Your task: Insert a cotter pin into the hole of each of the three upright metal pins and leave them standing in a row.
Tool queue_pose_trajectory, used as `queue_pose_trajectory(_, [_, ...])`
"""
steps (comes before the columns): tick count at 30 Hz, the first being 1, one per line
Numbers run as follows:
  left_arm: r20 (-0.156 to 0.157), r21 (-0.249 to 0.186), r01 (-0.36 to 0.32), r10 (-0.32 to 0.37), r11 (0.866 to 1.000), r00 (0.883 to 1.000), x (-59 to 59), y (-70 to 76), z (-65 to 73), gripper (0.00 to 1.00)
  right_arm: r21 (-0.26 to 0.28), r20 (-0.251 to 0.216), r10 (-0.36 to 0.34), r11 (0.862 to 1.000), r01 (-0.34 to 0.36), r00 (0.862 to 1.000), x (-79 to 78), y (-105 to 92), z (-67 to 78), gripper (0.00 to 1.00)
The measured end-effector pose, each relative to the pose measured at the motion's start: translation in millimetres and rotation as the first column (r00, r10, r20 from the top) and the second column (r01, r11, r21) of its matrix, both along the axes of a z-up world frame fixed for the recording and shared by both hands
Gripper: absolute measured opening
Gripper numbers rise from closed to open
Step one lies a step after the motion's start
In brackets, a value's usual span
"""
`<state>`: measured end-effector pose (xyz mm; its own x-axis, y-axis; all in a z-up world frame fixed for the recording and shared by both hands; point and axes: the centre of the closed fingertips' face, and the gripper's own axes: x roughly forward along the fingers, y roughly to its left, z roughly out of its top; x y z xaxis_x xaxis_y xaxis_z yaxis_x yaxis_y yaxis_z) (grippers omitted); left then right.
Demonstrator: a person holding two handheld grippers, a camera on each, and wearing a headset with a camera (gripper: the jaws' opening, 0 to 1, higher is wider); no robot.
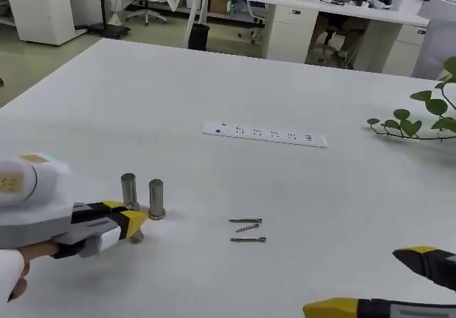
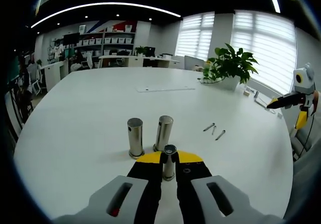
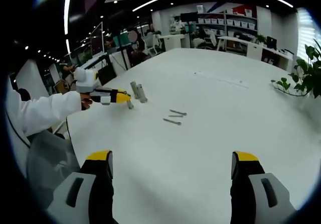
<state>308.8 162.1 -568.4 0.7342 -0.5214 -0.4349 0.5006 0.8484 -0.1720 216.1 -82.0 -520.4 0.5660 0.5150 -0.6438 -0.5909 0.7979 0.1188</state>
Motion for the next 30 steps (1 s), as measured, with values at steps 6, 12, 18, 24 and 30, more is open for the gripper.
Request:
queue_pose_trajectory(6, [-0.002, 0.053, 0.024, -0.024, 0.998, 1.0, -7.3, -0.9, -1.4, 0.06, 0.005, 0.001, -0.007, 1.0, 0.007, 1.0, -0.2, 0.3, 0.4, 0.96])
queue_pose_trajectory(12, [0.004, 0.097, 0.02, -0.02, 0.995, 1.0, -14.6, -4.4, -1.5, 0.05, 0.006, 0.007, -0.004, 1.0, 0.004, 1.0, -2.1, 0.9, 1.6, 0.96])
queue_pose_trajectory(18, [0.044, 0.098, 0.026, -0.03, 0.995, 0.999, -20.6, -20.0, 10.9, 0.05, 0.006, 0.024, -0.006, 1.0, 0.006, 1.0, -4.3, -0.4, 8.4, 0.96])
queue_pose_trajectory(24, [0.059, 0.09, 0.058, -0.064, 0.994, 0.996, -27.5, -36.7, 16.3, 0.05, -0.002, 0.041, 0.001, 1.0, -0.001, 0.999, -5.8, -0.9, 12.7, 0.96])
queue_pose_trajectory(30, [0.065, 0.098, 0.058, -0.064, 0.994, 0.996, -32.6, -45.7, 18.5, 0.05, -0.015, 0.047, 0.005, 1.0, -0.004, 0.999, -7.0, -1.5, 14.6, 0.96])
